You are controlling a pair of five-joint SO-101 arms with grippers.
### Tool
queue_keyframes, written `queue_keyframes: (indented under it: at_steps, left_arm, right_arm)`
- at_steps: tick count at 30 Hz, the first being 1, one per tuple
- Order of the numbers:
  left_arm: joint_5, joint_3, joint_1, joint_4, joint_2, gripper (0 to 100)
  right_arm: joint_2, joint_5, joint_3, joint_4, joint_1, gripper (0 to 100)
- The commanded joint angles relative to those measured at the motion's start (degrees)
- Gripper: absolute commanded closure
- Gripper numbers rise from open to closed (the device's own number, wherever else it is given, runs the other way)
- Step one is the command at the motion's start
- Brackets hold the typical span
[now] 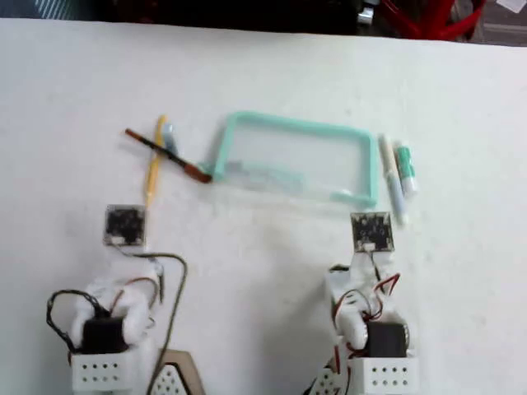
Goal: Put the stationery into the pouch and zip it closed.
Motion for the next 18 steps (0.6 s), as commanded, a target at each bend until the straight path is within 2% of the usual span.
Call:
queue_keyframes:
  at_steps: [1,5,9,18]
  left_arm:
    - [-0.4,-0.2,-0.7,-1.5,-0.3,97]
    - [-0.4,-0.2,-0.7,-1.5,-0.3,97]
    - [-0.4,-0.2,-0.7,-1.5,-0.3,97]
    - [-0.6,-0.2,-0.6,-0.2,-0.3,97]
  right_arm:
    - [-0.3,-0.4,0.4,0.7,1.8,97.9]
    - [-0.3,0.0,0.4,-4.9,2.0,97.9]
    - [-0.3,-0.4,0.4,2.1,1.5,97.9]
    - [-0.3,-0.4,0.4,2.2,1.5,97.9]
